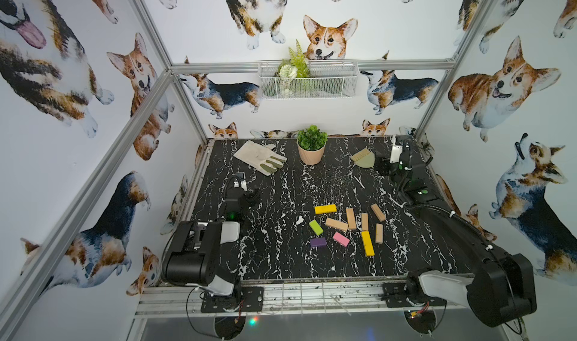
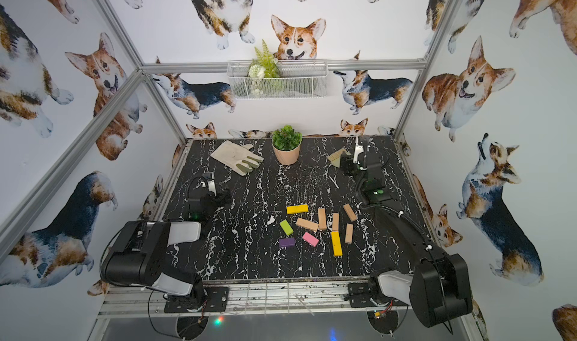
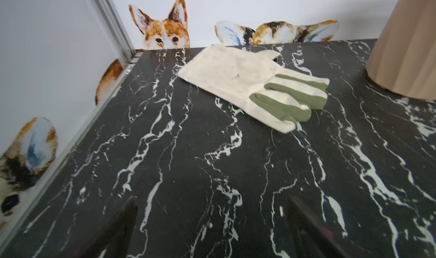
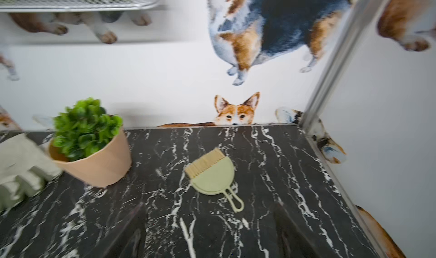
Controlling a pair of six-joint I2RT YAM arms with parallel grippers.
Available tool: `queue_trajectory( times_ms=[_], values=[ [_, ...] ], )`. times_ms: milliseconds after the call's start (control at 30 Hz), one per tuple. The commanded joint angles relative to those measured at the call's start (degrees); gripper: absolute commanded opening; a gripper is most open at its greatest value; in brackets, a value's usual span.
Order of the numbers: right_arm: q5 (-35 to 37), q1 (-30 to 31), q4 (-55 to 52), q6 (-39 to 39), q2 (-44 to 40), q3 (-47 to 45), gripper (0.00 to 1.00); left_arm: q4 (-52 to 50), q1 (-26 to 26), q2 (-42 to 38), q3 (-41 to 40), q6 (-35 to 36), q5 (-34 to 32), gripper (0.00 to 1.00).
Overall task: Assemble the letter k with building blocks
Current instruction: Pick up the building block from the center of the board.
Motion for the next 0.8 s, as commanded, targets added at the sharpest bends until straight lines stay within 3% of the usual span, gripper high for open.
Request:
queue_trajectory(
  times_ms=[0,133,200,333,433,633,667,767],
  values=[
    [-0.1,6.5,-19.7,2.0,3.6,6.7,0.87,-14.3,0.0,-3.7,6.2,-2.1,-7.1,1.00],
    [3.0,15.4,-32.2,5.7,11.4,15.2,0.93,-34.6,0.1,-7.1,17.8,-10.2,-13.0,1.00],
    [3.5,18.4,-39.1,9.2,16.3,20.0,1.00,-45.4,0.1,-6.6,25.9,-12.5,-11.8,1.00],
    [4.6,25.0,-49.0,12.9,24.8,28.8,1.00,-68.5,0.0,-2.8,42.9,-17.3,-7.1,1.00],
    [0.8,28.6,-54.7,15.2,29.8,34.9,1.00,-81.0,-0.1,-0.9,52.4,-18.0,-3.0,1.00],
    [-8.2,33.1,-57.0,18.0,34.6,37.2,1.00,-83.6,-0.2,-7.4,50.3,-16.8,5.8,1.00],
    [-10.7,33.3,-56.6,18.6,35.0,36.6,0.98,-82.7,-0.2,-9.1,48.3,-16.9,6.5,1.00],
    [-18.4,33.4,-59.4,19.7,38.2,36.9,0.79,-82.1,-0.2,-12.0,44.0,-17.7,5.2,1.00]
  ],
)
